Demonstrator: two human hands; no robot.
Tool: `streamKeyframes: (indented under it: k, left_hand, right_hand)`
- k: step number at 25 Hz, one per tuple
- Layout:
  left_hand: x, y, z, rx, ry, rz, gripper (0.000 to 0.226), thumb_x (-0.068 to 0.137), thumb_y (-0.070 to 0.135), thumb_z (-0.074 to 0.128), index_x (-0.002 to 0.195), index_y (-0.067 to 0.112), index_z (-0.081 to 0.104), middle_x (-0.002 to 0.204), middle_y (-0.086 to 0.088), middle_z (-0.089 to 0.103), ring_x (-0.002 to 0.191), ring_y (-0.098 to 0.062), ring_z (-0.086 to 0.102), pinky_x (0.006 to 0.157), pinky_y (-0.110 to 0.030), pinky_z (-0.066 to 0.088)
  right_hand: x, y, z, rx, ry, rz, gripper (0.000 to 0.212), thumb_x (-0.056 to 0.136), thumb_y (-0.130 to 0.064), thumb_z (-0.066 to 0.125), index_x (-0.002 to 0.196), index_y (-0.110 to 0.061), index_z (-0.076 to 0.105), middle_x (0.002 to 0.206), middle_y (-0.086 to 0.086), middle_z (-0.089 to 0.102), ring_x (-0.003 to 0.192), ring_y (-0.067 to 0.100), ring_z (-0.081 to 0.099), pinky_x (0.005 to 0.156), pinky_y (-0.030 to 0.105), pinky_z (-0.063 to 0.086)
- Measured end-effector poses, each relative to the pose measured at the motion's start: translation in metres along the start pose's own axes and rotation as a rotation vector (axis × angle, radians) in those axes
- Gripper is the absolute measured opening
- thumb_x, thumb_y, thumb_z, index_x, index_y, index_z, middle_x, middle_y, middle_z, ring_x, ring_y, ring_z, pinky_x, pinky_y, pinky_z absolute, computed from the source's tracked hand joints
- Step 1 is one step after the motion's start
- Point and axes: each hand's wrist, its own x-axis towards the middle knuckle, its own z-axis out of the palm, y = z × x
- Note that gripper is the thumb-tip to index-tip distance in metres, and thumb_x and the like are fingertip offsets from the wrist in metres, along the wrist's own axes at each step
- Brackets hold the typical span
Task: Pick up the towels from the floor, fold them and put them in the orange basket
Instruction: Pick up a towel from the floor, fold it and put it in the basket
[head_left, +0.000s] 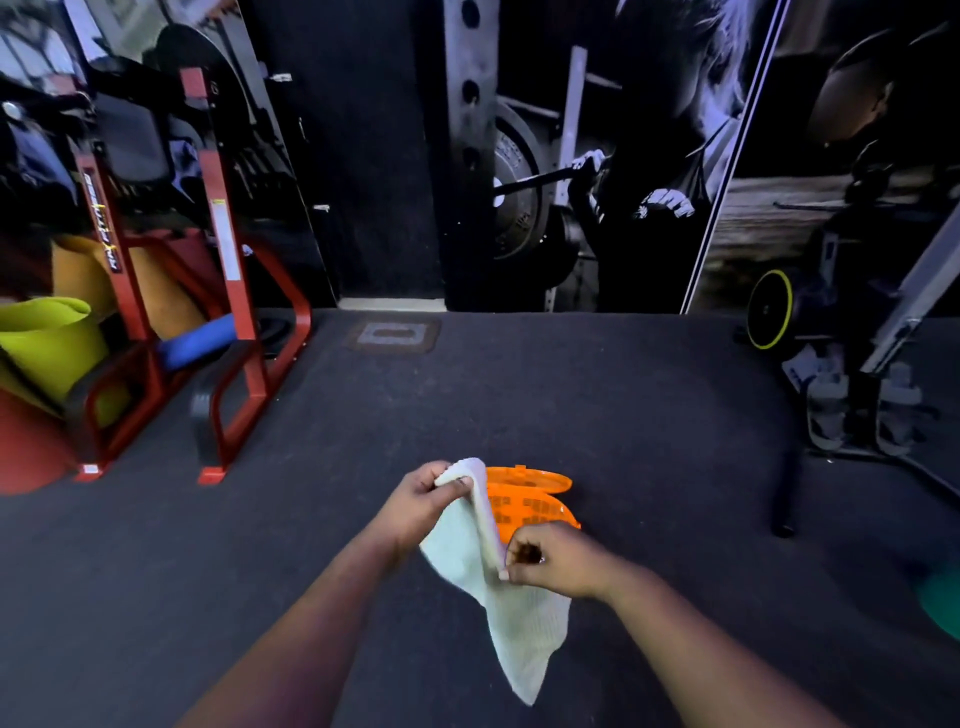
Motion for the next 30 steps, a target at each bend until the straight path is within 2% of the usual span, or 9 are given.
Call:
streamKeyframes:
  k: [2,5,8,12,15,18,21,26,30]
  left_hand:
    - [0.012,0.004,-0.004,0.076,0.015,0.038,0.037,0.070,0.049,0.070,0.082,0.014,0.066,0.089,0.004,0.058,0.082,-0.008,0.054,0.076,-0.027,0.041]
    - [0.029,0.015,-0.011,0.164,0.016,0.163,0.037,0.062,0.046,0.069,0.077,0.012,0.073,0.108,0.000,0.059,0.101,-0.004,0.056,0.084,-0.016,0.043]
    - [0.037,0.038,-0.018,0.188,-0.090,0.222,0.027,0.070,0.034,0.068,0.079,0.008,0.069,0.092,0.001,0.061,0.085,-0.007,0.057,0.075,-0.024,0.043]
    - [0.044,0.064,-0.029,0.077,-0.093,0.238,0.021,0.076,0.018,0.063,0.085,0.000,0.064,0.075,-0.002,0.060,0.071,-0.013,0.055,0.063,-0.028,0.043]
    - [0.049,0.067,-0.045,-0.130,0.048,0.265,0.013,0.079,0.014,0.063,0.088,0.015,0.072,0.084,0.000,0.069,0.071,-0.011,0.061,0.062,-0.024,0.048]
    - [0.059,0.060,-0.068,-0.235,0.221,0.233,0.003,0.092,0.021,0.069,0.093,0.022,0.072,0.089,0.002,0.068,0.079,-0.012,0.060,0.072,-0.029,0.048]
    - [0.065,0.049,-0.085,-0.068,0.310,0.297,0.011,0.099,0.027,0.066,0.092,0.018,0.067,0.084,0.007,0.066,0.077,0.000,0.060,0.080,-0.030,0.044]
    - [0.052,0.027,-0.100,0.543,-0.056,-0.077,0.057,0.077,0.066,0.077,0.112,0.020,0.072,0.106,0.008,0.072,0.099,-0.010,0.069,0.082,-0.027,0.052]
    - [0.040,0.028,-0.098,0.215,-0.282,-0.040,0.062,0.055,0.062,0.091,0.091,0.013,0.077,0.080,0.004,0.074,0.069,-0.007,0.065,0.062,-0.019,0.051]
  right_hand:
    - [0.013,0.000,-0.011,0.054,0.115,-0.011,0.033,0.080,-0.060,0.064,0.093,-0.030,0.068,0.091,-0.017,0.070,0.084,0.001,0.062,0.081,0.034,0.053]
    - [0.031,-0.012,-0.033,0.122,0.395,-0.059,0.035,0.091,-0.028,0.070,0.125,-0.028,0.061,0.113,-0.016,0.059,0.095,-0.006,0.058,0.089,0.023,0.049]
    - [0.050,-0.038,-0.055,0.099,0.404,-0.173,0.058,0.091,-0.018,0.074,0.144,-0.027,0.052,0.132,-0.017,0.051,0.119,-0.009,0.048,0.104,0.011,0.037]
    - [0.066,-0.057,-0.065,0.083,0.359,-0.201,0.022,0.082,-0.025,0.077,0.095,-0.012,0.065,0.090,-0.002,0.062,0.086,0.009,0.055,0.080,0.036,0.047]
    - [0.066,-0.047,-0.059,0.136,0.336,-0.093,0.025,0.079,-0.022,0.074,0.083,-0.003,0.058,0.076,-0.002,0.053,0.072,0.008,0.048,0.065,0.041,0.044]
    - [0.055,-0.030,-0.054,-0.128,0.237,0.122,0.024,0.085,-0.027,0.070,0.074,-0.012,0.054,0.077,0.001,0.056,0.071,0.015,0.052,0.064,0.040,0.045]
    - [0.040,-0.007,-0.050,-0.211,0.230,0.227,0.036,0.093,-0.037,0.064,0.066,-0.019,0.048,0.070,-0.003,0.055,0.066,0.014,0.052,0.059,0.035,0.037]
    - [0.034,-0.022,-0.060,0.021,0.519,0.135,0.041,0.097,-0.033,0.059,0.066,-0.018,0.038,0.063,-0.009,0.040,0.058,0.008,0.038,0.057,0.036,0.034]
    - [0.029,-0.037,-0.072,-0.167,0.577,0.263,0.035,0.094,-0.044,0.057,0.075,-0.016,0.048,0.067,-0.002,0.055,0.063,0.018,0.054,0.055,0.036,0.039]
